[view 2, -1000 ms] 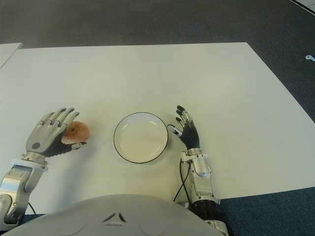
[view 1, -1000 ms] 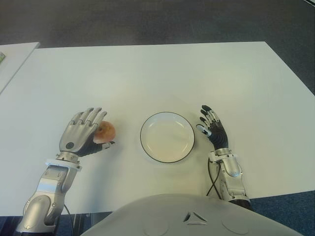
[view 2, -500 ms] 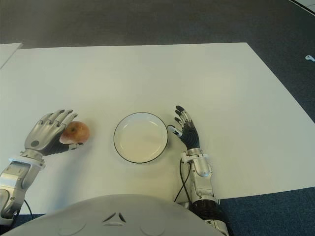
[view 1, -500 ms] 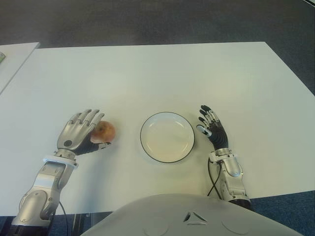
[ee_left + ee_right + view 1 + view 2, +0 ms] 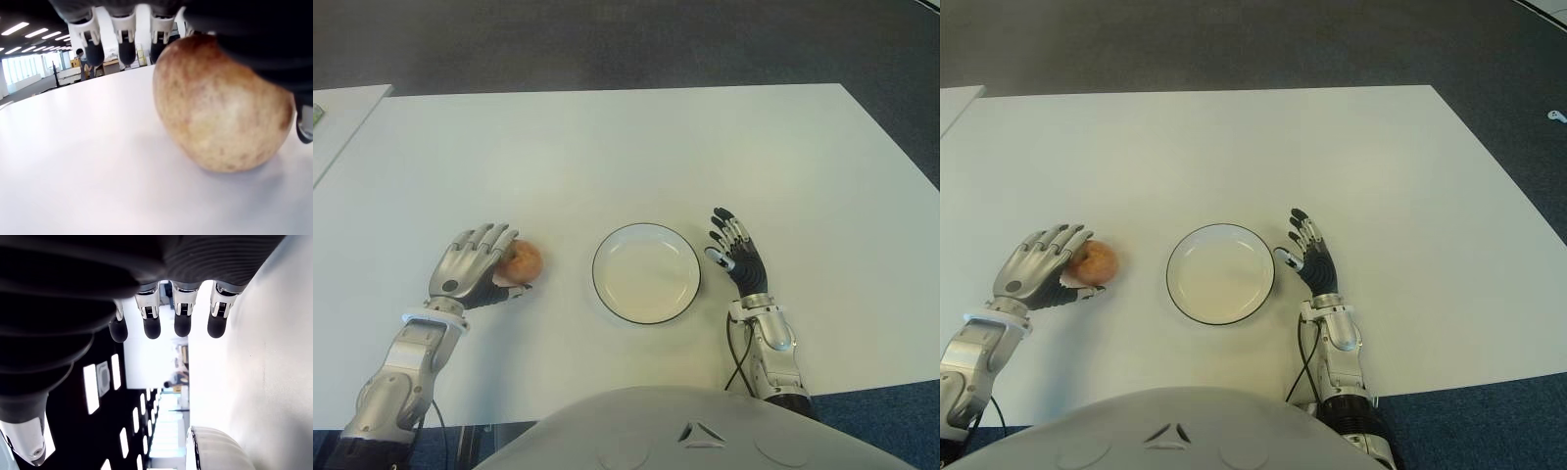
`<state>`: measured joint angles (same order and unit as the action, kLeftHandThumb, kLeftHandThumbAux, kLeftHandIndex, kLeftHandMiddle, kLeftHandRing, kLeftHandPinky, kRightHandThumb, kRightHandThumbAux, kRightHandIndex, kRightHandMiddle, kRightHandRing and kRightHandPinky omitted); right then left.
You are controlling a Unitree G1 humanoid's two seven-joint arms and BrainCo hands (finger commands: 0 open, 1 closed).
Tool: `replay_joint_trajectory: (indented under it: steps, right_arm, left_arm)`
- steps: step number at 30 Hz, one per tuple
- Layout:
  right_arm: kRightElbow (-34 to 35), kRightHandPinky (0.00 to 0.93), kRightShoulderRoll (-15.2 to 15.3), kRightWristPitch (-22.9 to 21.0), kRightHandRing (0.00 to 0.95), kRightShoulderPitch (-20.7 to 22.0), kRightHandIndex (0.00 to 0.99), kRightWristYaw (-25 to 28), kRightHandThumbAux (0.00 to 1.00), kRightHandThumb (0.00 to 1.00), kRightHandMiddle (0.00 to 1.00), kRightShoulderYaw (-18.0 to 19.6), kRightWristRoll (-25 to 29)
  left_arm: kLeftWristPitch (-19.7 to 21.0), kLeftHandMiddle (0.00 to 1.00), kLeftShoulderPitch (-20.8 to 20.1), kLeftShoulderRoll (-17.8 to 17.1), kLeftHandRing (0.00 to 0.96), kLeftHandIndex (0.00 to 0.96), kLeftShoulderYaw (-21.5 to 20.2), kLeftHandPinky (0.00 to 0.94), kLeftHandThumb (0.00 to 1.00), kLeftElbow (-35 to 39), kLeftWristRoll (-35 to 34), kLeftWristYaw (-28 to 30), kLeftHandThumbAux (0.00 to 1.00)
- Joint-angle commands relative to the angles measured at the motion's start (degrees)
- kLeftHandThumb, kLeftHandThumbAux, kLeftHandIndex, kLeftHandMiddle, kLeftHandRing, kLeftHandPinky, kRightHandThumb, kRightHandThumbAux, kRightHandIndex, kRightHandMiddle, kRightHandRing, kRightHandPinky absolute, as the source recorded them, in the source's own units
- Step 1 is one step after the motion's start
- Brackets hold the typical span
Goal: Put the apples into the plate.
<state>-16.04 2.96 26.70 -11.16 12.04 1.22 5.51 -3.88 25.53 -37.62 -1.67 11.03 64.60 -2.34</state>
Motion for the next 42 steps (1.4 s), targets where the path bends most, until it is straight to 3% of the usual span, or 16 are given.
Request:
replay_joint_trajectory:
  steps: [1,16,20,24,26,28,33,34,37,42]
  right_arm:
    - [-4.9,0.0,-0.4,-1.8,0.0,-2.5,0.101,-0.4,0.615,0.217,0.048,0.0,-0.4]
    - [-5.7,0.0,-0.2,-1.0,0.0,-2.2,0.106,0.0,0.613,0.222,0.051,0.2,-0.1]
    - [-5.5,0.0,-0.4,-1.2,0.0,-2.3,0.119,-0.1,0.612,0.233,0.048,0.4,0.2]
    - [-5.4,0.0,-0.2,-1.3,0.0,-2.3,0.122,0.1,0.612,0.238,0.05,0.5,0.4]
    - [-5.3,0.0,-0.1,-1.4,0.0,-2.3,0.123,0.3,0.61,0.239,0.054,0.6,0.6]
    - [-5.3,0.002,0.0,-1.4,0.004,-2.3,0.124,0.4,0.606,0.241,0.058,0.6,0.7]
    - [-5.2,0.009,-0.1,-1.5,0.006,-2.3,0.136,0.6,0.601,0.247,0.06,0.8,1.4]
    - [-5.2,0.014,-0.2,-1.5,0.008,-2.3,0.142,0.7,0.6,0.251,0.061,0.9,1.5]
    - [-5.2,0.02,-0.2,-1.6,0.012,-2.3,0.157,1.0,0.595,0.262,0.062,1.0,2.0]
    - [-5.2,0.013,-0.4,-1.7,0.01,-2.2,0.158,0.9,0.594,0.267,0.061,1.1,2.3]
  left_arm:
    - [0.3,0.0,-0.8,-0.6,0.0,0.017,1.5,0.016,0.238,-3.2,-0.7,-0.8,0.351]
    - [0.1,0.0,-4.3,-1.4,0.0,0.028,4.3,0.039,0.229,-9.3,-2.7,-4.1,0.358]
    - [-0.4,0.029,-5.2,-1.5,0.023,0.05,5.3,0.1,0.243,-11.4,-3.3,-6.1,0.363]
    - [-0.6,0.089,-5.6,-1.7,0.083,0.087,6.0,0.166,0.325,-12.6,-4.0,-7.6,0.383]
    - [-0.7,0.228,-5.7,-1.9,0.21,0.185,6.4,0.266,0.383,-13.2,-4.3,-8.7,0.399]
    - [-1.1,0.428,-5.9,-2.3,0.405,0.332,6.9,0.392,0.482,-14.4,-4.2,-10.4,0.428]
    - [-2.1,0.61,-6.9,-2.8,0.593,0.563,8.0,0.519,0.602,-16.9,-3.5,-16.2,0.473]
    - [-2.2,0.648,-7.0,-2.8,0.637,0.52,8.2,0.57,0.649,-17.1,-3.4,-17.1,0.549]
    - [-2.7,0.725,-7.5,-2.7,0.73,0.469,9.0,0.695,0.709,-17.4,-3.6,-19.8,0.642]
    - [-5.1,0.804,-7.7,-2.5,0.801,0.448,9.1,0.814,0.738,-17.8,-5.8,-23.4,0.684]
